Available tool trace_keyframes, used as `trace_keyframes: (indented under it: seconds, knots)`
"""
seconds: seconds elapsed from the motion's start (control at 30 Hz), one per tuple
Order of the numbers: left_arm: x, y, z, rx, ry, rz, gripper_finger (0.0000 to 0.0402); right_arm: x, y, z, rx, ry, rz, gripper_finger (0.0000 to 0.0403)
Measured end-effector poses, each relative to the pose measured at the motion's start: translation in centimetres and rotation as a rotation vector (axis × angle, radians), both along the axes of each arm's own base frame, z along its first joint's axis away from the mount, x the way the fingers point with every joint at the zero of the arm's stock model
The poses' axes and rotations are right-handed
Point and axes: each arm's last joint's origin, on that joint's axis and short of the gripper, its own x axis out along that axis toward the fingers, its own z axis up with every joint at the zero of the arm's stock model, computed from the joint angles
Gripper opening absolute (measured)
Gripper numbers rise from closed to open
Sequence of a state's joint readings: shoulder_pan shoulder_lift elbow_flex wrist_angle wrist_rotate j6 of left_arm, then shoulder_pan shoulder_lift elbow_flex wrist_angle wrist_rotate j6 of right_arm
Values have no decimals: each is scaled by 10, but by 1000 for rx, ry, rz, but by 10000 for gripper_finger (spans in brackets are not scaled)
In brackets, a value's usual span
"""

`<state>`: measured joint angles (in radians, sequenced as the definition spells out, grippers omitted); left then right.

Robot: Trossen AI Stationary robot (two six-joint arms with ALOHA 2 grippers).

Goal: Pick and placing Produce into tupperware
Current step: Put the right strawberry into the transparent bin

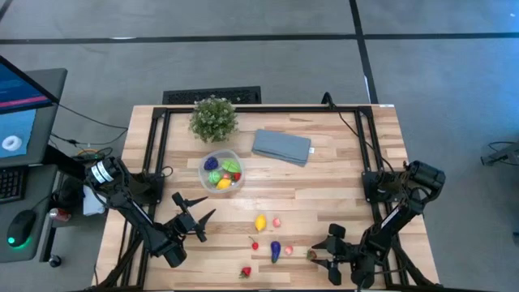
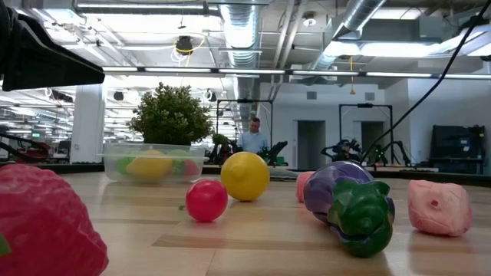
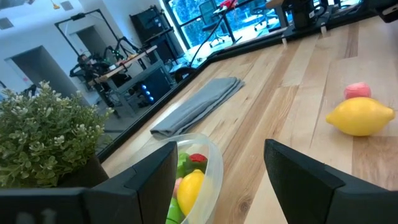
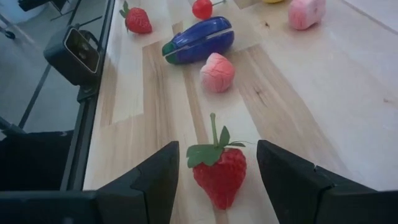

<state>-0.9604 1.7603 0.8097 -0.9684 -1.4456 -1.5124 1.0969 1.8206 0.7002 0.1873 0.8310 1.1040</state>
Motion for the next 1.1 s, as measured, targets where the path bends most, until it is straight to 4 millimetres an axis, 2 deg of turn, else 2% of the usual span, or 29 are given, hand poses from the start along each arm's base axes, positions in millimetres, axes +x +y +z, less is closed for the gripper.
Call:
trace_keyframes:
  seconds: [1.1]
  knots:
    - [0,0,0,-1,1,0,231,9,-4,-2,0,73,49,240]
